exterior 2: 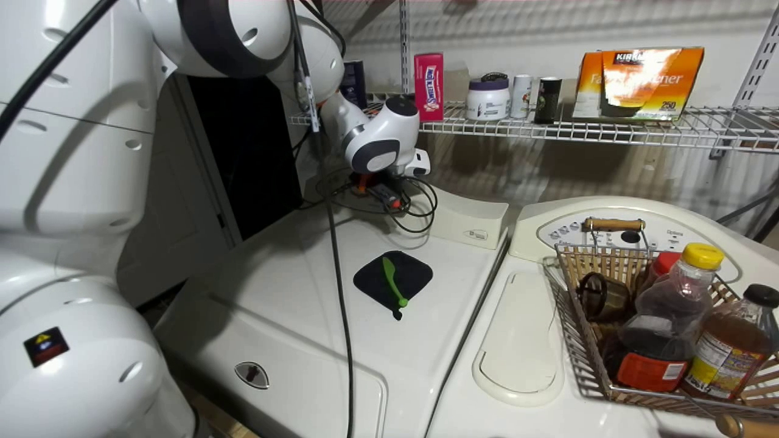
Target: Press a button on the right side of the washing machine
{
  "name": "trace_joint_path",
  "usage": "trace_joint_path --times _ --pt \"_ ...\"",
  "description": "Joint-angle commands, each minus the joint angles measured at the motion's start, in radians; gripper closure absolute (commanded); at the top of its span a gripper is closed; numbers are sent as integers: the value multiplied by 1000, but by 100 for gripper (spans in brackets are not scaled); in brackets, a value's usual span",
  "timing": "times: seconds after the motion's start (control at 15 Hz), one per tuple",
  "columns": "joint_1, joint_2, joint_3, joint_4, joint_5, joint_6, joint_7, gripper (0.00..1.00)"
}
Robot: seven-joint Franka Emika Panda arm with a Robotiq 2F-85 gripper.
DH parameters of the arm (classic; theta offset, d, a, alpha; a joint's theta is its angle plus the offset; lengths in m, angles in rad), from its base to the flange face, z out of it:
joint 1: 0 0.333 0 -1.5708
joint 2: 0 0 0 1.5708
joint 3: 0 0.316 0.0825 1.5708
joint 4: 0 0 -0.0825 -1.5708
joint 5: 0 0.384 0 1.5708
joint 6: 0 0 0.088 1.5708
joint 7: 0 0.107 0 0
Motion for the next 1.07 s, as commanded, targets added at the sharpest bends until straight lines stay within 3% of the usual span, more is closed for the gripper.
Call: trace_joint_path --times 0.0,0.73,1.0 --pt "12 39 -11 44 -21 16 103 100" --pt "56 74 -56 94 -104 4 320 100" --pt "60 67 -57 94 -133 -17 344 100"
